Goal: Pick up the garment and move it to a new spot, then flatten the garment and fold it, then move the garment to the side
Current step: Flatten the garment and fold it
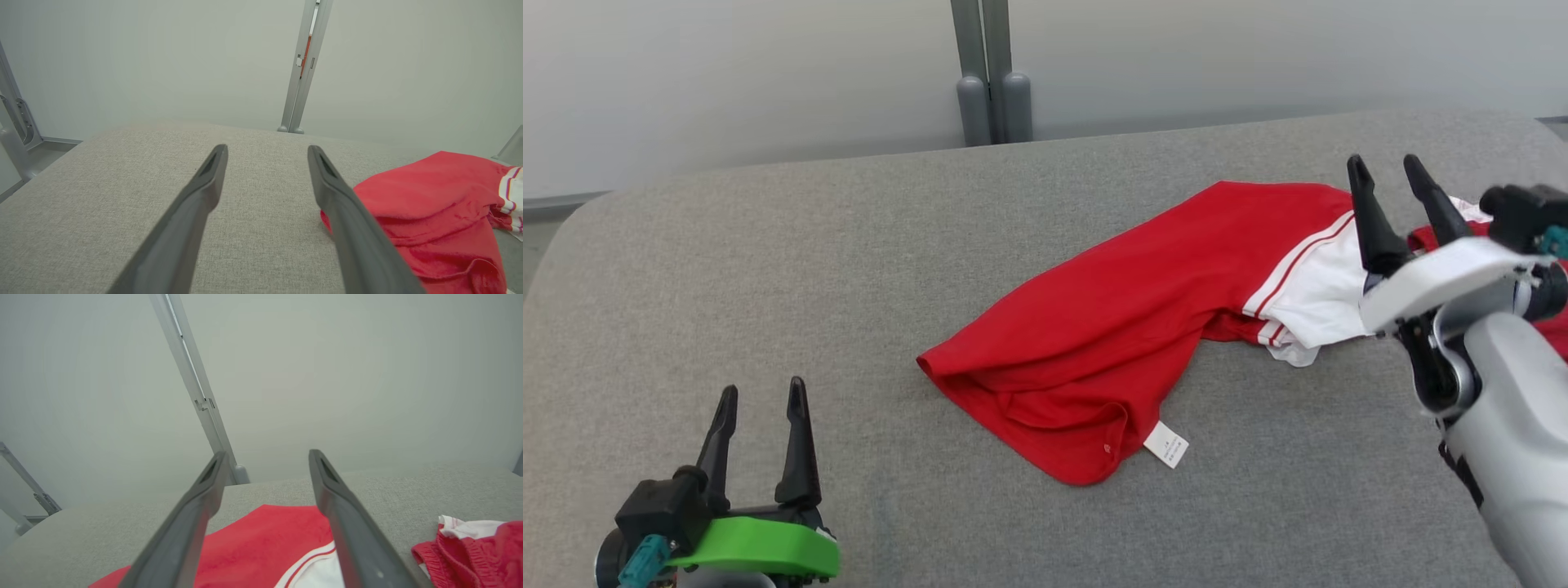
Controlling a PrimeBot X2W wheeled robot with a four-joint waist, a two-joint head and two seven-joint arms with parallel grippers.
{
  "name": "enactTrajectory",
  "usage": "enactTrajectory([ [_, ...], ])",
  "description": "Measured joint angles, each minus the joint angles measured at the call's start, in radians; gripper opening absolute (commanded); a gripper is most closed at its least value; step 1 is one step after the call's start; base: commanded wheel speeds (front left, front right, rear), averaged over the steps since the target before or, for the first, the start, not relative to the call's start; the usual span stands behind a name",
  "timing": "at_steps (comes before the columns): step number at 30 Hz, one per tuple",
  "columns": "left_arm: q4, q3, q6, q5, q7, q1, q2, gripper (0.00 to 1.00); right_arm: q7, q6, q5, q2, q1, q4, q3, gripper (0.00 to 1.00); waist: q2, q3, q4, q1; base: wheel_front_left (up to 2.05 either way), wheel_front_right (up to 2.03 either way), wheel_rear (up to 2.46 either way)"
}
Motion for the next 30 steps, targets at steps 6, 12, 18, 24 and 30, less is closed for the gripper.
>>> enactTrajectory([
  [6, -0.006, -0.012, -0.001, -0.003, 0.000, 0.019, -0.006, 1.00, 0.000, 0.000, -0.211, 0.123, 0.321, -0.319, -0.246, 1.00, 0.0000, -0.024, -0.012, 0.0000, 0.00, 0.00, 0.00],
  [12, -0.013, -0.012, -0.005, -0.006, 0.000, 0.031, -0.003, 1.00, 0.000, 0.000, -0.323, 0.219, 0.483, -0.462, -0.329, 1.00, 0.0000, -0.021, -0.024, 0.0000, 0.00, 0.00, 0.00],
  [18, -0.012, -0.026, -0.010, -0.006, 0.001, 0.030, -0.002, 1.00, 0.000, 0.000, -0.382, 0.240, 0.503, -0.477, -0.339, 1.00, 0.0000, -0.011, -0.033, 0.0000, 0.00, 0.00, 0.00],
  [24, -0.001, -0.042, -0.029, -0.022, 0.037, 0.026, 0.002, 1.00, 0.000, 0.000, -0.397, 0.246, 0.503, -0.466, -0.340, 1.00, 0.0000, -0.007, -0.034, 0.0000, 0.00, 0.00, 0.00],
  [30, 0.040, -0.113, -0.093, -0.074, 0.166, -0.012, -0.011, 1.00, 0.000, 0.000, -0.399, 0.243, 0.491, -0.444, -0.349, 1.00, 0.0000, 0.014, -0.030, 0.0000, 0.00, 0.00, 0.00],
])
